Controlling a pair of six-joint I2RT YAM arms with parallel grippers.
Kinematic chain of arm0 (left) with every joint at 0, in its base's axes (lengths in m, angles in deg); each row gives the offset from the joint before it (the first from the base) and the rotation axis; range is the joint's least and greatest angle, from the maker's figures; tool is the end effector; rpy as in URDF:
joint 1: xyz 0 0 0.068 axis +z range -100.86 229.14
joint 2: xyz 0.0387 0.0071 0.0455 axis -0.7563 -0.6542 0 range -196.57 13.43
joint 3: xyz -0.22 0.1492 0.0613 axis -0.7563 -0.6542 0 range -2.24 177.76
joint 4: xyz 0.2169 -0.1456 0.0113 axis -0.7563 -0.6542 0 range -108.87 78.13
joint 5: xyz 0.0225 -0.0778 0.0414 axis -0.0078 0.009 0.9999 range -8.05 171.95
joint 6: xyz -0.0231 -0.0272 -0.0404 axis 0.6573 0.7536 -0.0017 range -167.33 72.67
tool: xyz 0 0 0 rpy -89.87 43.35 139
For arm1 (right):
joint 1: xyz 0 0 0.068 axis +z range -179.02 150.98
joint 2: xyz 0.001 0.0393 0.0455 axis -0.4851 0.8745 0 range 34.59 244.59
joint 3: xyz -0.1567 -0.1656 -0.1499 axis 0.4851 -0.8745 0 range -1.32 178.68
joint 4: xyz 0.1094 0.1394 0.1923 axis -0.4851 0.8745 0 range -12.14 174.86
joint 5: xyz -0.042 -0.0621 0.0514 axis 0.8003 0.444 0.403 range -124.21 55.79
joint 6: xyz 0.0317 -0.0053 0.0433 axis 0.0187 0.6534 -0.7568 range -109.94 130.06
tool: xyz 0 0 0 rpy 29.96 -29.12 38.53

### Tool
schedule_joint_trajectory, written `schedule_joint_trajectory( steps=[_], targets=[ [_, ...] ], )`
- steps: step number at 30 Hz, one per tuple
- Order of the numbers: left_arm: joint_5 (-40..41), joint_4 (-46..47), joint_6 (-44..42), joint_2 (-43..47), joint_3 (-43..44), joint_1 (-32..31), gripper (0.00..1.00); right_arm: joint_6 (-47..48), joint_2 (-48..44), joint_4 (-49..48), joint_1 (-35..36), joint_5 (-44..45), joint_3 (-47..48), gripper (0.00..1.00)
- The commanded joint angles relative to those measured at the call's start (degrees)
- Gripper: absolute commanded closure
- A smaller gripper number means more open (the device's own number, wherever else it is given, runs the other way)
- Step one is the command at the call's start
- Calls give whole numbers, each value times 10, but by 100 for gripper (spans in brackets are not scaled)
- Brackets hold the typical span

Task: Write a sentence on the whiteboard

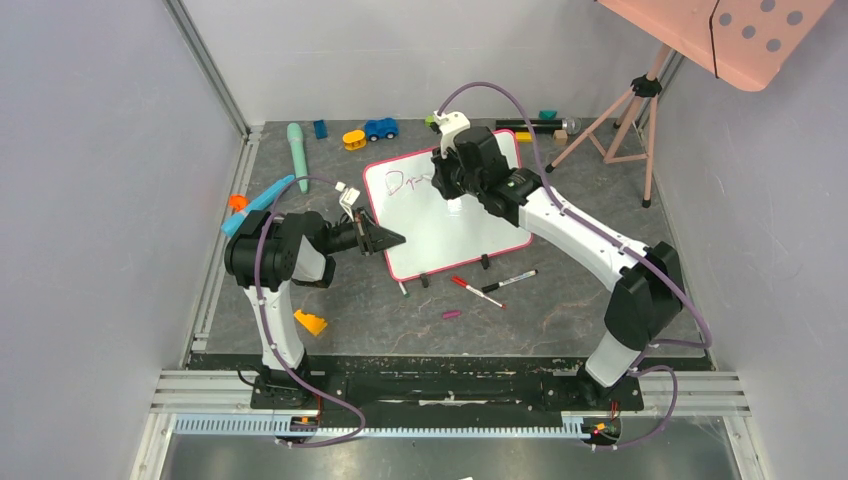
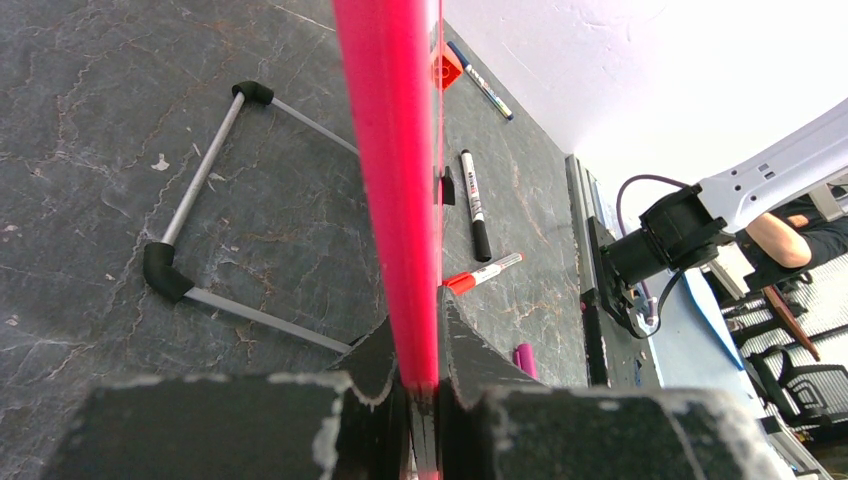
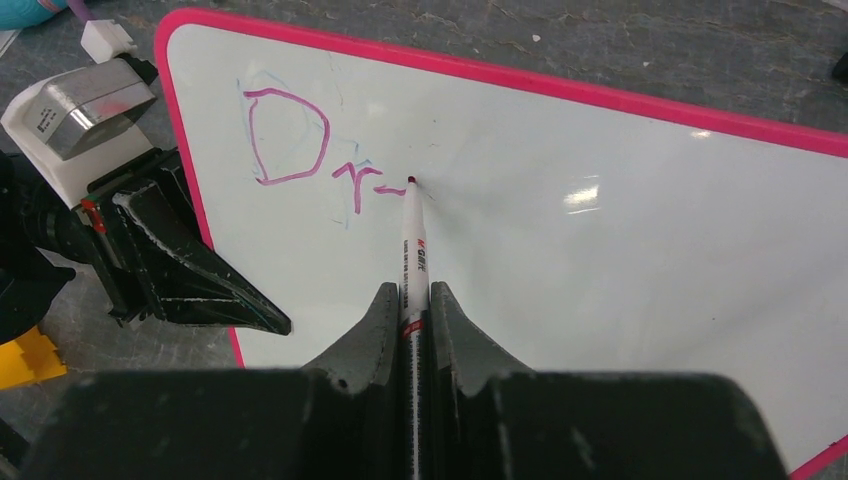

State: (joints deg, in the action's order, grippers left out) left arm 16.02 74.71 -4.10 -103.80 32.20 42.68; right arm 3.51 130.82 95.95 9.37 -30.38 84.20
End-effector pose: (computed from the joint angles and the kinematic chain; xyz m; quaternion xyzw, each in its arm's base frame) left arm 0.3137 -0.0682 0.1186 0.1962 0.6693 -0.5948 0.3997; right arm 0.3123 0.2444 0.3366 -0.2196 0.8319 0.1678 0.4811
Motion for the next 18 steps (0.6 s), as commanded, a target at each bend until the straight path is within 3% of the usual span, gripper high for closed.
schedule_joint_trajectory(
  steps=[1, 18],
  targets=[
    [20, 26, -110, -21, -4, 14, 98, 11, 16, -10, -4, 8, 34, 100],
    [23, 26, -110, -21, -6, 14, 98, 12, 3, -8, -3, -32, -8, 100]
  ],
)
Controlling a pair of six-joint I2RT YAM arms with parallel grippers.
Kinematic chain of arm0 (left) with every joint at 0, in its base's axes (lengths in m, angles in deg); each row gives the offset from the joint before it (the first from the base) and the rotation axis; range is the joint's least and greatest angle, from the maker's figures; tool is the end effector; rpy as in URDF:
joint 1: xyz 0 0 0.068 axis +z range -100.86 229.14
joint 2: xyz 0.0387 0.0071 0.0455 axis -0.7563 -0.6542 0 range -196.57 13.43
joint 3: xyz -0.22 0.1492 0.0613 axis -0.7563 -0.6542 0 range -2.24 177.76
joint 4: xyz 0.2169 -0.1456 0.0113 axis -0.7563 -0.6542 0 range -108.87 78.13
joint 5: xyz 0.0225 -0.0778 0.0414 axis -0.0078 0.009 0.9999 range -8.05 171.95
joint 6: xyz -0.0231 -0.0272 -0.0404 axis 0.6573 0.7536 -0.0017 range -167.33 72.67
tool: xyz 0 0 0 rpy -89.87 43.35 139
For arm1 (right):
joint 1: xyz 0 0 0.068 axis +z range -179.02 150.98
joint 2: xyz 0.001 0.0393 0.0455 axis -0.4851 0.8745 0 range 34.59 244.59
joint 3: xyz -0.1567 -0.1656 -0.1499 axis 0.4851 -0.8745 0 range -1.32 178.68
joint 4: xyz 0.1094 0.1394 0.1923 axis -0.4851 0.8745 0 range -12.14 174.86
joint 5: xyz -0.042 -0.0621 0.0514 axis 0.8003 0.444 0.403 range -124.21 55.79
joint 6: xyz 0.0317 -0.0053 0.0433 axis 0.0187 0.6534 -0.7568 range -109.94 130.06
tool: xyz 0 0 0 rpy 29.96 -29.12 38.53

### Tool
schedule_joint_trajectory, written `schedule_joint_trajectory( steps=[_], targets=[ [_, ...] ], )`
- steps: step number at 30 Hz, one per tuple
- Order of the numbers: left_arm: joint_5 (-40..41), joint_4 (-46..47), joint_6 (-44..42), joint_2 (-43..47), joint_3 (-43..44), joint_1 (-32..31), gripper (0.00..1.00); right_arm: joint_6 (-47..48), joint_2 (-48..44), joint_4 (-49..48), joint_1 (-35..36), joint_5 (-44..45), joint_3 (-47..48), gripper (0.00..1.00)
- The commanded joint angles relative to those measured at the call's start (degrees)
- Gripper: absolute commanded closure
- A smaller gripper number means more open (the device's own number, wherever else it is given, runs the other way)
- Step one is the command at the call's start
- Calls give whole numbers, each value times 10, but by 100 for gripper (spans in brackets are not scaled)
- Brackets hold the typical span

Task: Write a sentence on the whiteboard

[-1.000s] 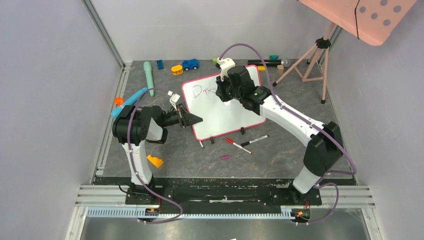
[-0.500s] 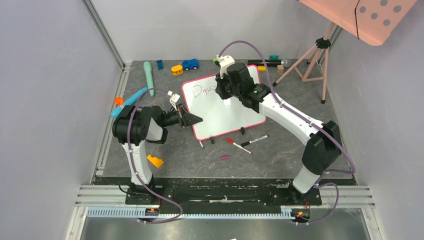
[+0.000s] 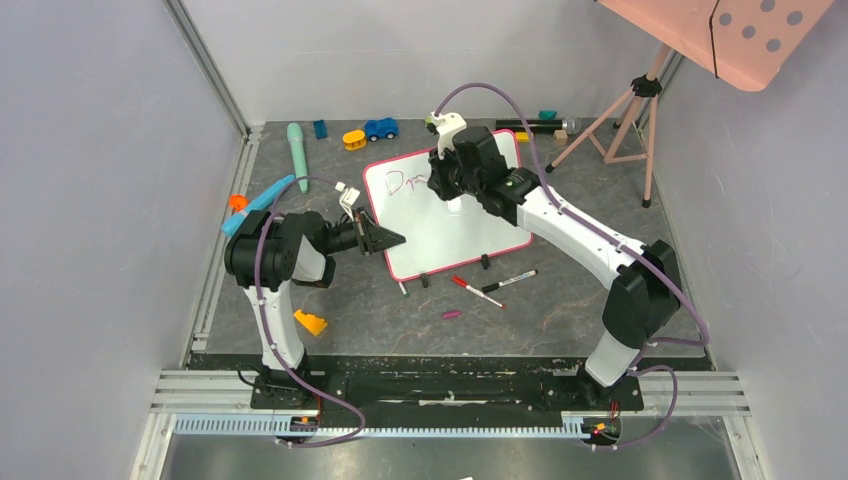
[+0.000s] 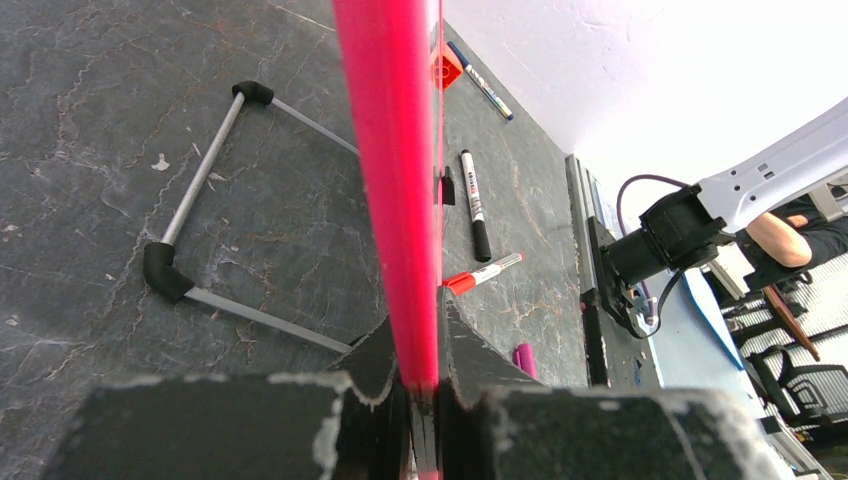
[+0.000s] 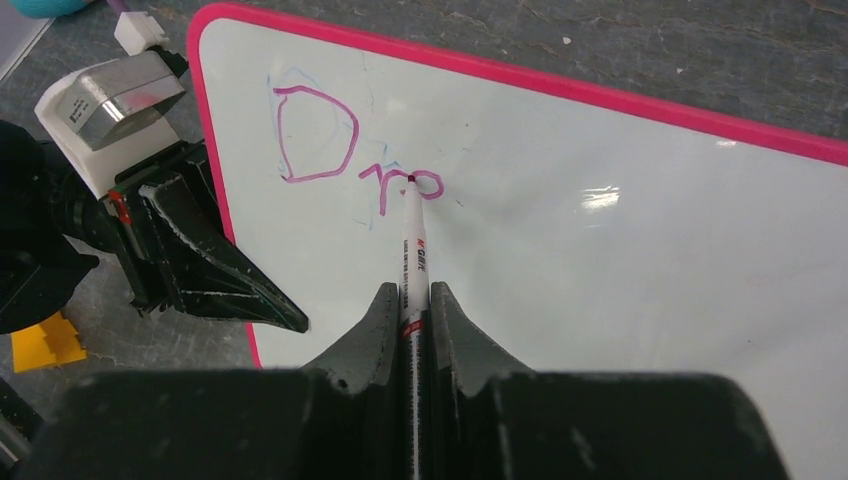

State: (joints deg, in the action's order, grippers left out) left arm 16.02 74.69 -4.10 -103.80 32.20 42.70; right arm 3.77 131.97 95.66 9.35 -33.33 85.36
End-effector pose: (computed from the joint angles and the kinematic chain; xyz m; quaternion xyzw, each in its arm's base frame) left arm 0.3137 -0.0681 0.1186 0.1960 0.6695 -0.5947 0.3997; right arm 0.3156 0.2492 0.3365 -0.2337 0.8270 0.1881 0.4754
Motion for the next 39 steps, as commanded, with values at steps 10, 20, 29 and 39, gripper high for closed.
schedule_joint_trajectory(
  steps=[10, 20, 29, 39],
  targets=[
    [23, 26, -110, -22, -4, 13, 98, 9, -31, -3, -3, 28, -47, 100],
    [23, 26, -109, -22, -4, 13, 98, 20, -39, 4, -3, 45, -37, 100],
    [23, 26, -109, -22, -5, 13, 98, 31, -64, -15, -3, 31, -39, 100],
    [22, 26, -110, -22, -5, 13, 98, 42, -93, -49, -5, 20, -43, 100]
  ],
)
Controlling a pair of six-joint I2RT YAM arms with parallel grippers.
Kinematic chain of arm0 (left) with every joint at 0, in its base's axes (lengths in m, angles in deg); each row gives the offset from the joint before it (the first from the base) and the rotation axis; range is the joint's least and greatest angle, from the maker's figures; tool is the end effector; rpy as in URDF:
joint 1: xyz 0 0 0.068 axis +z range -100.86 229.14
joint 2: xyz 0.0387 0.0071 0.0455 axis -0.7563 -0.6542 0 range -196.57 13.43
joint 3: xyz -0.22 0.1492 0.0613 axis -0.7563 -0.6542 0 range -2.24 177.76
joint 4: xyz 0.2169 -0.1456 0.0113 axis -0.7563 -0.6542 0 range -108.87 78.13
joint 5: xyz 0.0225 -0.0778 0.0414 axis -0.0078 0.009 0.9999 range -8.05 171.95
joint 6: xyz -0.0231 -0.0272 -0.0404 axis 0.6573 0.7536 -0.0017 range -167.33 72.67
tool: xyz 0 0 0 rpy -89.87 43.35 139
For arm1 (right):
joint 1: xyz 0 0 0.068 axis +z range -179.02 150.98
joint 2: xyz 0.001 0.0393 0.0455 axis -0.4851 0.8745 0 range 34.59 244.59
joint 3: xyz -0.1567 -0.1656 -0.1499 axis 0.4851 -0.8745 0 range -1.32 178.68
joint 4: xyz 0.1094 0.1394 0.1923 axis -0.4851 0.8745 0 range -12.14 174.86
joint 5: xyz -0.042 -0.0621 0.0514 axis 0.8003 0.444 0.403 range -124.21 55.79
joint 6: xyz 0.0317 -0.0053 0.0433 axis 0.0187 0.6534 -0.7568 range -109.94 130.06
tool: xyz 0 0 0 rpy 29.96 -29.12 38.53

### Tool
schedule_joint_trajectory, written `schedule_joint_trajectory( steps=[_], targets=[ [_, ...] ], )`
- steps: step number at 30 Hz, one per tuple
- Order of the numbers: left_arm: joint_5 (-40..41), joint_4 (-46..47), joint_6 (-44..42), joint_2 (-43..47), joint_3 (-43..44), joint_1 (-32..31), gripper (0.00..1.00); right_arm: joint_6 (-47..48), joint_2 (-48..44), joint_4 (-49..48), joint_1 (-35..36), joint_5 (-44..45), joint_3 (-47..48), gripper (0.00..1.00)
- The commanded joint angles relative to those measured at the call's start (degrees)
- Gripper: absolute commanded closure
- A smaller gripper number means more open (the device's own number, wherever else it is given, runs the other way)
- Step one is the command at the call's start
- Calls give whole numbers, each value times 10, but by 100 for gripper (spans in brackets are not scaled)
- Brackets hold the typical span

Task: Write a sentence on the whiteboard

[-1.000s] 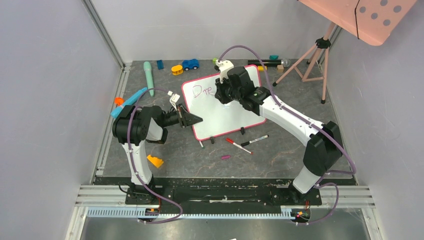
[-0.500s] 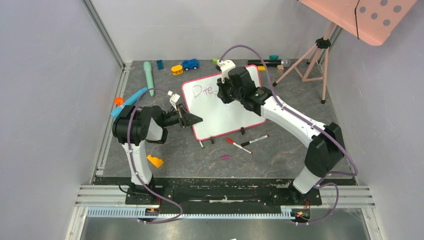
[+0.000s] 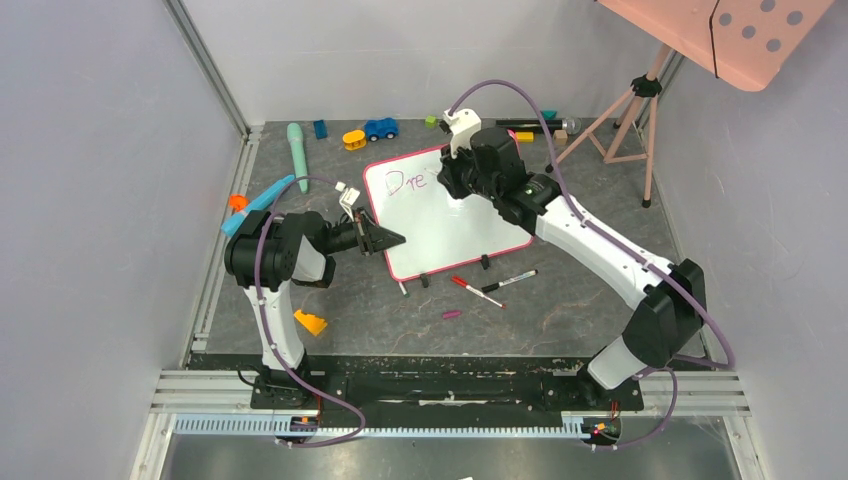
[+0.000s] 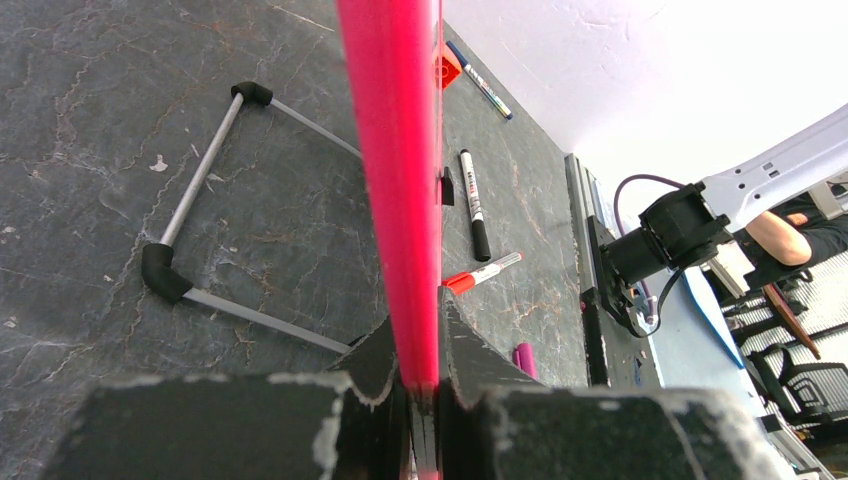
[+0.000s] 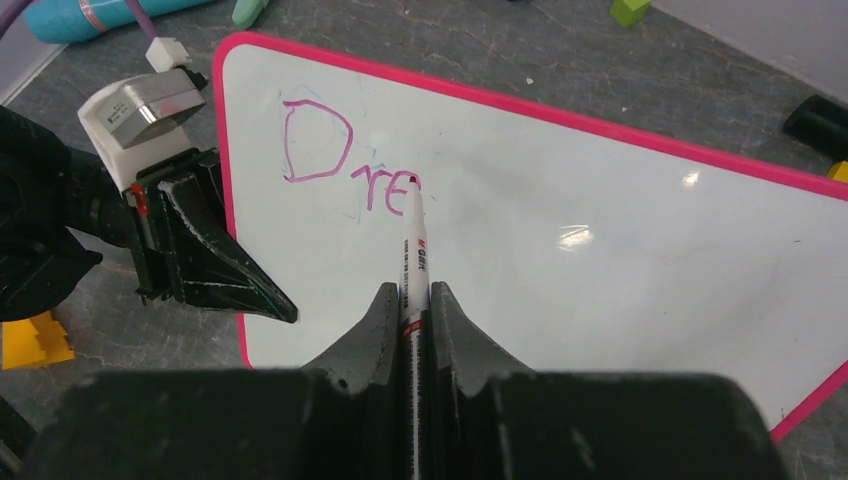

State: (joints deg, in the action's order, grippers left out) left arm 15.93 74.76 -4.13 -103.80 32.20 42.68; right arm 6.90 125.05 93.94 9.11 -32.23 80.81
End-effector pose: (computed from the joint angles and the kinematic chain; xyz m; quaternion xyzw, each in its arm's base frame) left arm 0.3136 -0.0682 0.1187 0.1972 0.6690 -0.5949 0.3997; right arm 0.2942 0.2293 0.3561 -0.2436 0.8045 0.1773 0.5119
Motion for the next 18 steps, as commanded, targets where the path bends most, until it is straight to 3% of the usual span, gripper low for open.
schedule_joint_trajectory(
  steps=[1, 18],
  targets=[
    [23, 26, -109, -22, -6, 14, 98, 8, -21, -28, -3, 16, 6, 100],
    [21, 26, -104, -24, -4, 14, 98, -2, 24, 8, -10, 21, 33, 100]
  ],
)
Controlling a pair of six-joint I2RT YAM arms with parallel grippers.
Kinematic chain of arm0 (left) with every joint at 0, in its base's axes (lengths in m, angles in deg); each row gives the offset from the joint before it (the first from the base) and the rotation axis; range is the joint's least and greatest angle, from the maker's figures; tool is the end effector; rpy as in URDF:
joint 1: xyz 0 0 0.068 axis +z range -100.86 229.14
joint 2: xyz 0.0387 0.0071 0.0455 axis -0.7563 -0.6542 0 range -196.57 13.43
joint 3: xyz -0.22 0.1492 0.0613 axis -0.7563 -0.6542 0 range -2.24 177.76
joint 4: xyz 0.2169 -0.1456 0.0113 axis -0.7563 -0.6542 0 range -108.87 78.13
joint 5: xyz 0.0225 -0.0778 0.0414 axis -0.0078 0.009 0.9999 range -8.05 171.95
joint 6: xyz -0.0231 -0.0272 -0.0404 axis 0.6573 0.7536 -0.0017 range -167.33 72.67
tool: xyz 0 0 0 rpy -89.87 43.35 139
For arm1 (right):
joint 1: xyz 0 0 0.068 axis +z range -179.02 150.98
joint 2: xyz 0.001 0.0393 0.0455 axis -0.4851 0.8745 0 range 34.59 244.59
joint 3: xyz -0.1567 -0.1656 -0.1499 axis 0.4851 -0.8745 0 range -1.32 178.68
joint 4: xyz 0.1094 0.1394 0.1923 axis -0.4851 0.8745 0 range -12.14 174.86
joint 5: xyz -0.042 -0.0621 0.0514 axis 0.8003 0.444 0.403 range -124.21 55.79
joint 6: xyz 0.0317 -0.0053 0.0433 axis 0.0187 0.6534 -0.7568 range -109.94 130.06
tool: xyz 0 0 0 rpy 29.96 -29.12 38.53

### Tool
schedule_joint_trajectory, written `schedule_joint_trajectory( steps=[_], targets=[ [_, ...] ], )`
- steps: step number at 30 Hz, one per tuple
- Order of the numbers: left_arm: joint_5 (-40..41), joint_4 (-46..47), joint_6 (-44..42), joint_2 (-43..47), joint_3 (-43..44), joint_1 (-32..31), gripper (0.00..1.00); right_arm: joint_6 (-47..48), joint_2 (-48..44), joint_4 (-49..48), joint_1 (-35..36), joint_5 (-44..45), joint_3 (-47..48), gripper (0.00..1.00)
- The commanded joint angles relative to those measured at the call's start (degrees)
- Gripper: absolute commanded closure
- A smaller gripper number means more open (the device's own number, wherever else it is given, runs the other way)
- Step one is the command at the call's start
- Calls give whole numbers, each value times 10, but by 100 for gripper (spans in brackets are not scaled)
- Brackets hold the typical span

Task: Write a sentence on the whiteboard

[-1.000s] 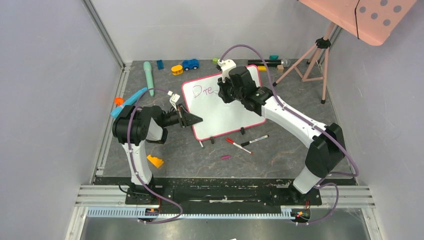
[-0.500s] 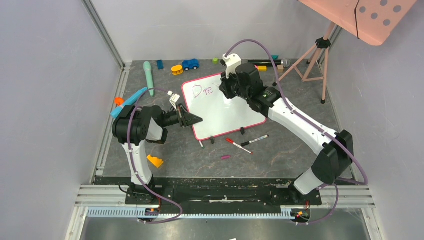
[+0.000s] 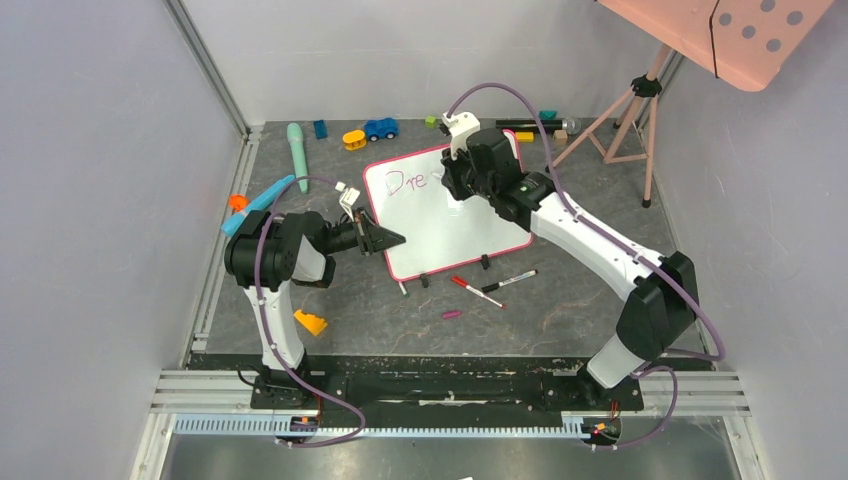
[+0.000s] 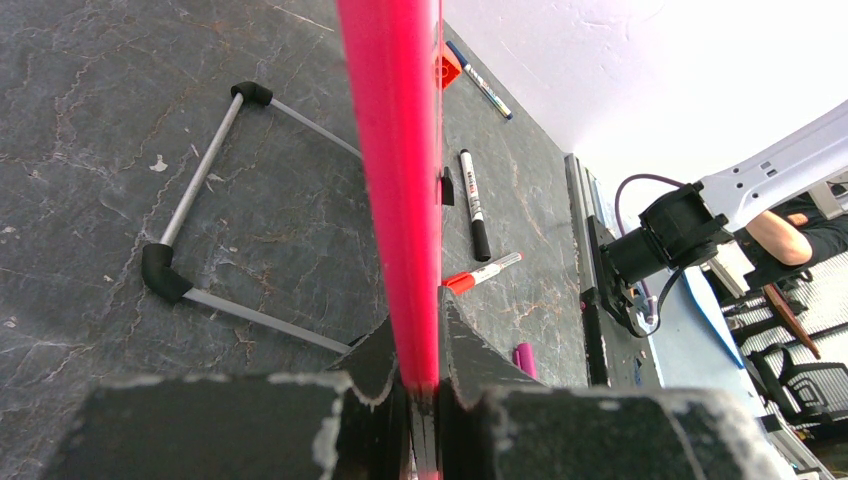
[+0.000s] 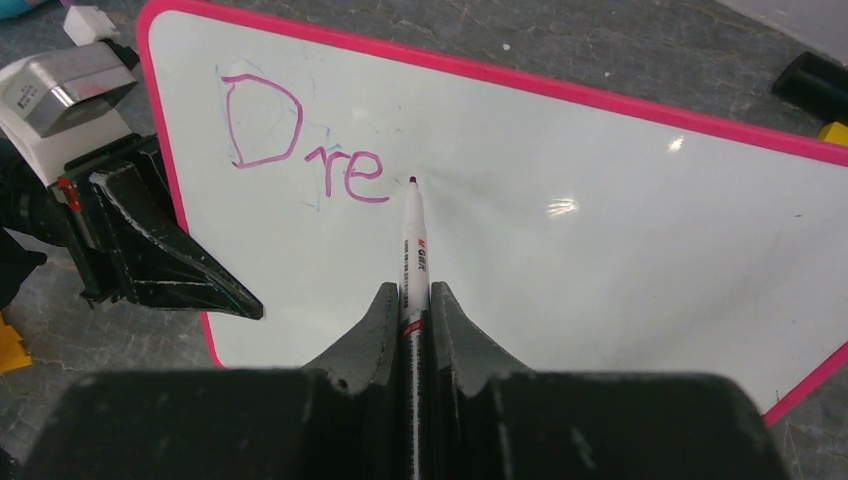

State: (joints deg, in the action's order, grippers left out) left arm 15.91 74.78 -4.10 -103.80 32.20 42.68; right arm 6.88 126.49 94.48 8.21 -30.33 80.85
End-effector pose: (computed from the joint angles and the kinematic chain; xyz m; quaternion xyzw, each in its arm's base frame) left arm 0.3136 -0.0682 0.1187 0.1972 0.6689 -0.5950 0.3995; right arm 0.3028 0.2271 0.3465 -0.2316 0.8172 0.1550 0.5045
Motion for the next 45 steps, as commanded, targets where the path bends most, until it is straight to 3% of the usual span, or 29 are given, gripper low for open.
schedule_joint_trajectory(
  steps=[1, 20, 35, 45],
  targets=[
    [22, 26, -105, -24, -4, 14, 98, -2, 13, 6, -1, 2, 37, 100],
    [20, 26, -107, -22, -4, 14, 98, -6, 37, 5, -1, 6, 54, 100],
    [20, 26, -110, -22, -5, 14, 98, -4, 17, 3, -1, -13, -6, 100],
    [22, 26, -109, -23, -5, 13, 98, 10, 17, 21, 0, 37, 10, 100]
  ],
)
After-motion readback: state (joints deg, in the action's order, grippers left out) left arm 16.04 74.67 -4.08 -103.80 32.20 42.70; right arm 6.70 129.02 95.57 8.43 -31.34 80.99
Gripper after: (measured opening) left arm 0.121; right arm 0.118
